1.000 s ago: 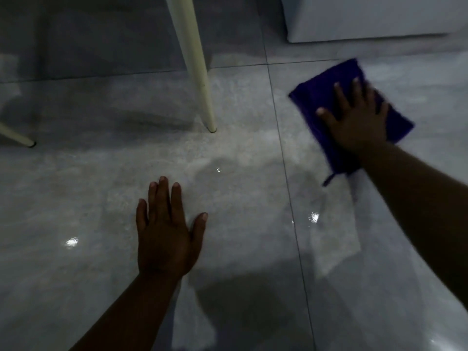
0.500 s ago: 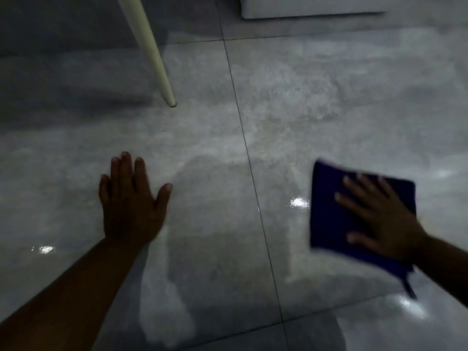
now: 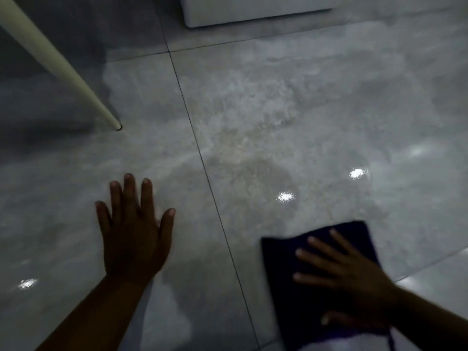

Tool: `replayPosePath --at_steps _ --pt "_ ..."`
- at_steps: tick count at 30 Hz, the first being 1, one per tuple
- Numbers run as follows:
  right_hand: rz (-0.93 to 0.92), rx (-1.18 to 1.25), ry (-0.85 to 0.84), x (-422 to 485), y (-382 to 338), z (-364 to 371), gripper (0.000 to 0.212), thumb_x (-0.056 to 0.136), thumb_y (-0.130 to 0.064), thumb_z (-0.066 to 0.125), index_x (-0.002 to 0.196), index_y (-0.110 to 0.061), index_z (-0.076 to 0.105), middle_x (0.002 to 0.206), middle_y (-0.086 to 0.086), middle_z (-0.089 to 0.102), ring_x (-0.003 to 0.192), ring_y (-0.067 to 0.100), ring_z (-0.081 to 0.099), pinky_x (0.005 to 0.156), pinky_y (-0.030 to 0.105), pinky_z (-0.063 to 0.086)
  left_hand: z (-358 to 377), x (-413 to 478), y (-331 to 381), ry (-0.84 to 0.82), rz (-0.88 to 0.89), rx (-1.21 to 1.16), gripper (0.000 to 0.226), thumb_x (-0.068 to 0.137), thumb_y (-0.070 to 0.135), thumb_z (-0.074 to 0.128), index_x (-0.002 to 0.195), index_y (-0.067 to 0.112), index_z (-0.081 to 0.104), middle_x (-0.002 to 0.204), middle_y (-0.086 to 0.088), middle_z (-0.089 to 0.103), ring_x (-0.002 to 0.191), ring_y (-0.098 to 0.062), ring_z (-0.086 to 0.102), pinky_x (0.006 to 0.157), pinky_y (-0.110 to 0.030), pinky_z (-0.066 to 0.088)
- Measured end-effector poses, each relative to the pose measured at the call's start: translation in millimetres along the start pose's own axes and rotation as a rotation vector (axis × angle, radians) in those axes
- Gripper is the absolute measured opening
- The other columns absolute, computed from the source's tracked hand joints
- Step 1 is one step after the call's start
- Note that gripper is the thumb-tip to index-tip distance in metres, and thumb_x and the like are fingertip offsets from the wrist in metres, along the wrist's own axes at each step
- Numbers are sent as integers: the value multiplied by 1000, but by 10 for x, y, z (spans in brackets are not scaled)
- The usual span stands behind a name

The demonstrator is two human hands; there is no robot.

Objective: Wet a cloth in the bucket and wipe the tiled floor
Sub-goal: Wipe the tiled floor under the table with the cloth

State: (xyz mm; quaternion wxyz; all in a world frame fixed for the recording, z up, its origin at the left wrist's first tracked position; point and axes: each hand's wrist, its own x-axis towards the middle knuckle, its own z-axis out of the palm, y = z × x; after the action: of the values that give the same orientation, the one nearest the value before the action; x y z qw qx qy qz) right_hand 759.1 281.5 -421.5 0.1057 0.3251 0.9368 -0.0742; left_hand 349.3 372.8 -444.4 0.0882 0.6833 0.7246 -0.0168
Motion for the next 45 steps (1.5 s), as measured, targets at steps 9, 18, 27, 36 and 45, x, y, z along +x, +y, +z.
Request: replayPosePath --at_steps 9,18,27,36,45 --pt "653 118 84 1666 2454 -517 89 82 -88 11 156 -39 17 168 4 13 153 36 15 118 65 12 7 16 59 -29 -4 23 76 95 58 18 157 15 17 167 -15 9 155 -35 3 122 -60 8" --pt "683 163 93 3263 2198 -876 85 85 -82 10 158 -38 2 169 3 -5 154 32 -6 120 64 -2 43 3 9 2 9 9 74 97 57 22 158 16 13 167 -14 6 155 -33 2 122 -60 9" --pt "-106 55 5 1261 -244 -186 76 90 -75 40 153 -34 34 164 9 25 152 40 17 115 68 18 12 103 17 16 36 -46 64 99 46 23 156 17 23 166 -12 16 154 -34 11 122 -59 12" --pt "144 -7 30 1486 1121 -387 79 88 -81 22 156 -45 4 167 6 13 153 36 14 116 68 17 -200 79 -125 -119 -13 -313 67 100 50 32 158 22 13 169 -1 2 155 -20 -4 126 -43 -3" --pt "-85 -16 54 2820 -675 -502 80 89 -78 26 157 -36 18 168 10 7 154 39 3 117 70 4 8 -980 -1111 162 -166 -314 66 97 50 35 147 7 42 159 -15 35 150 -32 28 119 -53 26"
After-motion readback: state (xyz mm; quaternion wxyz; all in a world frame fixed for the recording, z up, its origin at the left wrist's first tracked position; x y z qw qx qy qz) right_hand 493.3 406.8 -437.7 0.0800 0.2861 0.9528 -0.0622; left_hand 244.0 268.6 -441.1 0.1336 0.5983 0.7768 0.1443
